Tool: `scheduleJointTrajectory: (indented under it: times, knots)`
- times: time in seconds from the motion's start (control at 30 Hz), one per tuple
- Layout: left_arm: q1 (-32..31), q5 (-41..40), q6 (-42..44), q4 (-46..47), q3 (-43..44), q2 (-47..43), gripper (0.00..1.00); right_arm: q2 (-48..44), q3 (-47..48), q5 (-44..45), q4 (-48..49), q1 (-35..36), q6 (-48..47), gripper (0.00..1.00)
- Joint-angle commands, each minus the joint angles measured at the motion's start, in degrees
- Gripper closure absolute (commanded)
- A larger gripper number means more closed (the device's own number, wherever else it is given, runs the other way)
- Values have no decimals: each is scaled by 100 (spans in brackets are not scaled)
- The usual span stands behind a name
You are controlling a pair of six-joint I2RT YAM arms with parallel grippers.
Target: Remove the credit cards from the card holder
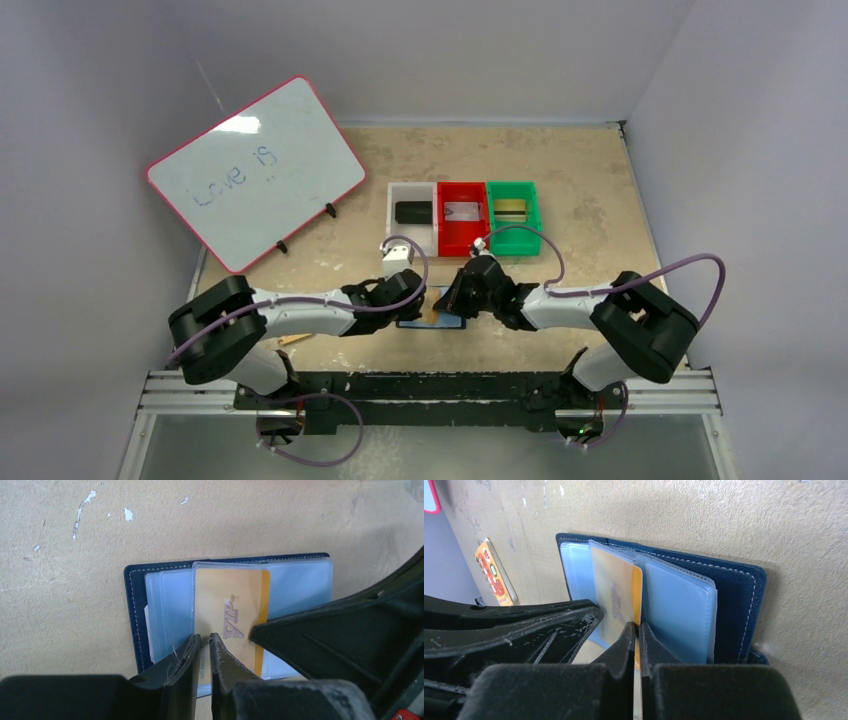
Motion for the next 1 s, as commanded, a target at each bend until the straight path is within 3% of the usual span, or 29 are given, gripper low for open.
scheduleJointTrajectory:
  times: [0.0, 0.47, 0.97]
  knots:
    - [12, -205, -167, -102, 8, 293, 87, 6, 6, 168, -372, -13, -152, 100]
    - [14, -635, -510, -390, -520, 483, 90, -348, -19, 259, -708, -63, -143, 100]
    - [12, -838, -504, -671, -520, 430, 92, -551, -106, 297, -971, -155, -86, 100]
